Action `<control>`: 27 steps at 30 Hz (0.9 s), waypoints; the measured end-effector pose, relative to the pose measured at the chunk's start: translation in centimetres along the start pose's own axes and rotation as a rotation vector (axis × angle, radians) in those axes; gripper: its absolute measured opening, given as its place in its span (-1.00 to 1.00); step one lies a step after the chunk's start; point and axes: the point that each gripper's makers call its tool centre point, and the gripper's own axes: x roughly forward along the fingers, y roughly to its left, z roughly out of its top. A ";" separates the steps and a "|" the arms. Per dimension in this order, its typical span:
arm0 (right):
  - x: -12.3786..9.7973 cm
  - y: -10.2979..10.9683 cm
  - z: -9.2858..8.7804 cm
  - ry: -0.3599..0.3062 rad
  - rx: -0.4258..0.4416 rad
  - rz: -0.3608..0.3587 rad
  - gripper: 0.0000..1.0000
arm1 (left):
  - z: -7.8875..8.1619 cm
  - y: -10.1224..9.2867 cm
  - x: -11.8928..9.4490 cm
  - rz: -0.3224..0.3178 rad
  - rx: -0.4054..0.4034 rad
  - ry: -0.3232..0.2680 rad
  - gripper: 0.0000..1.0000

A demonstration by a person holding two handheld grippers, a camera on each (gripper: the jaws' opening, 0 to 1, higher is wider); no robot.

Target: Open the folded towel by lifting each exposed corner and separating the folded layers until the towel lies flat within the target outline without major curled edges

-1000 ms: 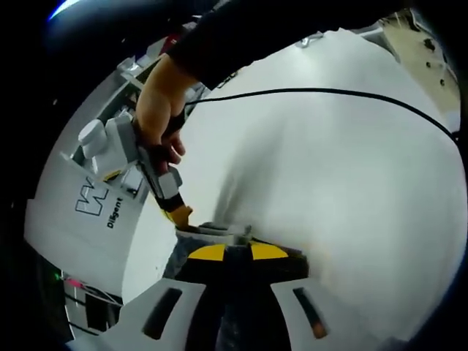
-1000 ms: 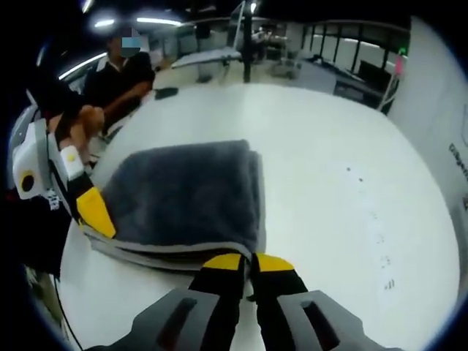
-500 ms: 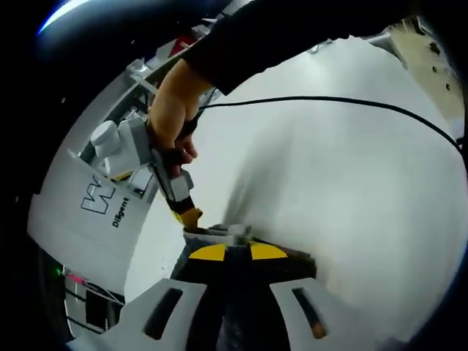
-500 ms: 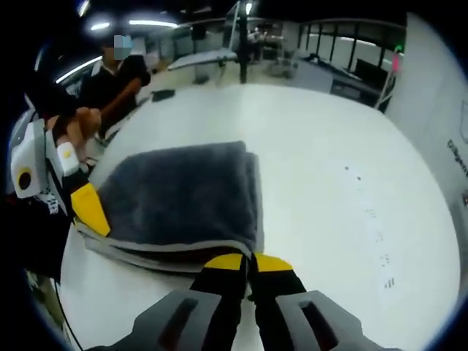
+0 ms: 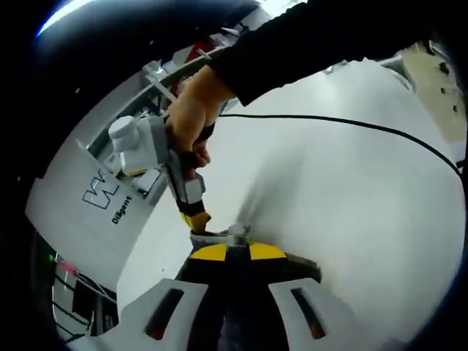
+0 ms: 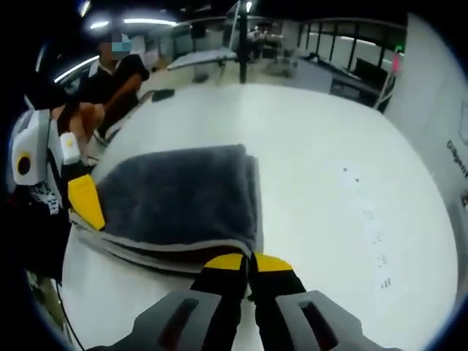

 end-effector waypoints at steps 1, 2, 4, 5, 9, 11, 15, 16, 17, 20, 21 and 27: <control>0.0 0.0 0.0 -0.001 -0.001 -0.001 -1.00 | 0.0 0.2 -0.1 0.004 -0.003 -0.001 -0.88; 0.0 0.0 0.1 -0.002 -0.001 -0.002 -1.00 | 0.0 0.4 -0.1 0.007 -0.005 -0.003 -0.88; 0.0 0.2 0.2 -0.001 -0.001 -0.003 -1.00 | 0.0 0.6 -0.1 0.015 -0.008 -0.008 -0.88; 0.0 0.2 0.3 -0.001 -0.002 -0.004 -1.00 | 0.1 0.7 -0.1 0.018 -0.011 -0.010 -0.88; -0.1 0.3 0.6 0.000 0.000 -0.006 -1.00 | 0.2 1.1 -0.4 0.036 -0.019 -0.019 -0.88; -0.1 0.4 0.6 0.004 0.001 -0.008 -1.00 | 0.2 1.4 -0.5 0.046 -0.022 -0.024 -0.88; -0.3 0.6 0.8 0.005 0.014 -0.011 -1.00 | 0.2 1.9 -0.9 0.061 -0.029 -0.030 -0.88; -0.3 0.6 0.8 0.005 0.015 -0.011 -1.00 | 0.2 1.9 -0.9 0.062 -0.030 -0.030 -0.88; -0.4 0.6 0.9 0.005 0.015 -0.012 -1.00 | 0.2 2.0 -1.0 0.064 -0.029 -0.031 -0.88; -0.5 0.5 0.9 0.006 0.015 -0.014 -1.00 | 0.3 2.1 -1.1 0.068 -0.027 -0.035 -0.88; -0.5 0.6 0.9 0.006 0.014 -0.016 -1.00 | 0.3 2.1 -1.2 0.068 -0.028 -0.035 -0.88; -0.9 0.1 1.3 0.005 0.013 -0.018 -1.00 | 0.3 2.4 -1.3 0.072 -0.040 -0.040 -0.88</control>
